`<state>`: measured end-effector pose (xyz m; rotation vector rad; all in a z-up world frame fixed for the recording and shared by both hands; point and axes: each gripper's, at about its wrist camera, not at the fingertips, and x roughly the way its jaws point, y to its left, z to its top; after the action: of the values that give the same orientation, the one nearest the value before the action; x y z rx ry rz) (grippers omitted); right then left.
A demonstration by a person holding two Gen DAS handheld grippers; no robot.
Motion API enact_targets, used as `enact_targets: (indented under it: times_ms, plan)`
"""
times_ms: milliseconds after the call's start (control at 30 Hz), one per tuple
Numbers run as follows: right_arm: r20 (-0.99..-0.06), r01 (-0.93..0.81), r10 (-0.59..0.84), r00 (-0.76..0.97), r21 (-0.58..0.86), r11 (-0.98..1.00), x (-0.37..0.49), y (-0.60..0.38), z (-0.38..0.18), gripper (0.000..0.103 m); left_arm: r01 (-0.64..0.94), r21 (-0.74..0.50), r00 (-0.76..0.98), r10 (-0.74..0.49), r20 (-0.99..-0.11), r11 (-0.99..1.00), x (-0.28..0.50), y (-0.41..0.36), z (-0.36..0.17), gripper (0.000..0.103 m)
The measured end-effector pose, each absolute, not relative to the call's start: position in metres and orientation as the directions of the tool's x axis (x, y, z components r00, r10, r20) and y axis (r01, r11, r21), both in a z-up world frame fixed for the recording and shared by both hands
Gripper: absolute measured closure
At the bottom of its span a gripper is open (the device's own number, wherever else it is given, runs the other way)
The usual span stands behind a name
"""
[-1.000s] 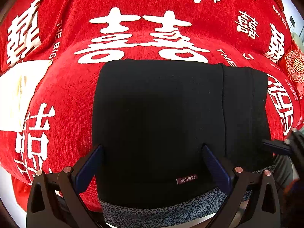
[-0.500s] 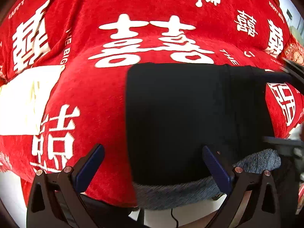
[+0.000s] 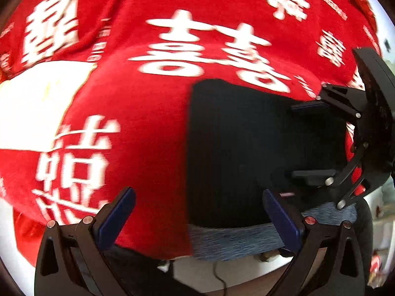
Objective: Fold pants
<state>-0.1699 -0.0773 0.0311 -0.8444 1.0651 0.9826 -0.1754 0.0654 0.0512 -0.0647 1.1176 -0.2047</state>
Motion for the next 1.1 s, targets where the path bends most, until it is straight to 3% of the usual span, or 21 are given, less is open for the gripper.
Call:
enact_targets:
  times_ms: [167, 300, 433, 533, 567, 800, 1100]
  plan:
    - [-0.955, -0.92, 0.201, 0.221, -0.136, 0.367, -0.199, -0.157, 0.045, 0.011, 0.3, -0.173, 0.394, -0.287, -0.874, 0.938, -0.175, 0.004, 0.053, 0.0]
    - [-0.953, -0.879, 0.203, 0.227, -0.11, 0.464, -0.2, -0.177, 0.053, 0.01, 0.43, 0.029, 0.42, -0.171, -0.891, 0.902, -0.175, -0.035, 0.037, 0.0]
    - [-0.912, -0.837, 0.328, 0.245, -0.028, 0.546, -0.217, -0.184, 0.073, 0.009, 0.448, 0.032, 0.414, -0.176, -0.893, 0.893, -0.175, -0.035, 0.038, 0.0]
    - [-0.943, -0.86, 0.158, 0.292, -0.186, 0.476, -0.239, -0.169, 0.029, 0.0, 0.471, 0.066, 0.407, -0.151, -0.901, 0.879, -0.171, -0.04, 0.032, 0.0]
    - [-0.936, -0.856, 0.169, 0.309, -0.196, 0.479, -0.243, -0.169, 0.024, 0.0, 0.475, 0.077, 0.409, -0.142, -0.901, 0.877, -0.173, -0.043, 0.034, 0.0]
    - [-0.885, -0.642, 0.287, 0.367, -0.017, 0.767, -0.241, -0.233, 0.067, 0.0, 0.407, -0.104, 0.362, -0.265, -0.894, 0.907, -0.166, 0.02, 0.061, 0.0]
    - [-0.866, -0.363, 0.305, 0.398, 0.156, 0.918, -0.211, -0.257, 0.05, 0.0, 0.348, -0.166, 0.29, -0.274, -0.917, 0.923, -0.138, 0.026, 0.036, 0.0]
